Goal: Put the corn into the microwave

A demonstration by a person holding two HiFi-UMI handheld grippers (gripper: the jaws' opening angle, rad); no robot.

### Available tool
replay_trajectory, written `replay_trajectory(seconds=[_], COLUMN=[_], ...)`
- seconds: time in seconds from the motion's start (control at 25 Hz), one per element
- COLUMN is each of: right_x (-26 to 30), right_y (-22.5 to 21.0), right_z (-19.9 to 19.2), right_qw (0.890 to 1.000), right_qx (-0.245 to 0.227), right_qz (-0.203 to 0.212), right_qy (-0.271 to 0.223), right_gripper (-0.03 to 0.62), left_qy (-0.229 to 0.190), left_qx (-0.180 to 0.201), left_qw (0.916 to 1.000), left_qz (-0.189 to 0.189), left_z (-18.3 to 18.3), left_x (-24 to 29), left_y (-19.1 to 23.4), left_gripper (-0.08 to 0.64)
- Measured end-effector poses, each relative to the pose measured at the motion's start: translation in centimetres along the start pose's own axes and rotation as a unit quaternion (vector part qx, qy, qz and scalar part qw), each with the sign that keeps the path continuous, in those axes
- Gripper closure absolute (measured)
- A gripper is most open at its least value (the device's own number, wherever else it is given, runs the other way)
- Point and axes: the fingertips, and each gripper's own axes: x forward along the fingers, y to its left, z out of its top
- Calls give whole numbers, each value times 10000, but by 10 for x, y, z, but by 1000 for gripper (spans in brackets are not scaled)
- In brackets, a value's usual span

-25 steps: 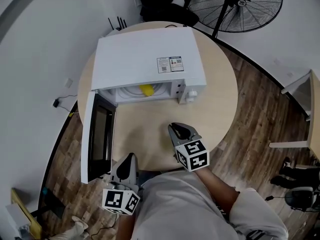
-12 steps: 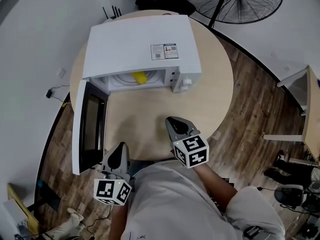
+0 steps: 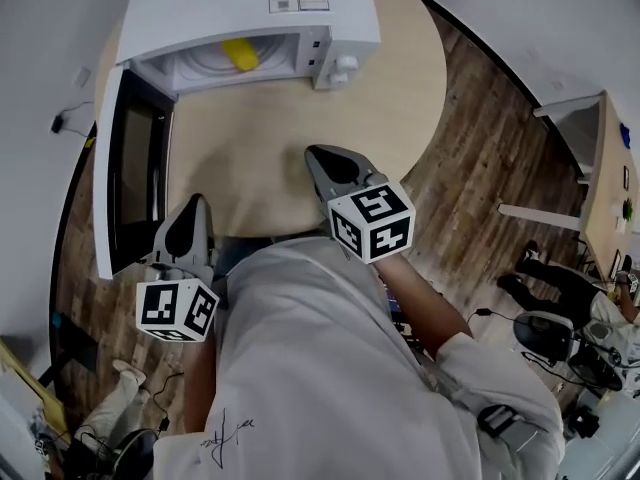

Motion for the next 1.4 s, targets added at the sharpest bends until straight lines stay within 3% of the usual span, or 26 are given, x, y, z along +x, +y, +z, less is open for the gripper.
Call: replay_trajectory(seconds=[0.64, 1.12, 1.4], right_x=[-13, -11, -12], right_y=[11, 9, 12], right_z=[11, 12, 4], right_qw=[9996, 9988, 9978], right_qx=[-65, -249, -280], right_qz=[269, 364, 520], right_qy=[60, 209, 309], right_gripper=[581, 581, 581], left_qy=[20, 186, 365], left_qx=[-84, -109, -132], left_qw=[9999, 9998, 9985], left_qz=[147, 57, 381], left_z=[-2, -5, -12], left_x=[-15, -5, -4], left_y=[13, 10, 20], left_gripper=[572, 572, 572])
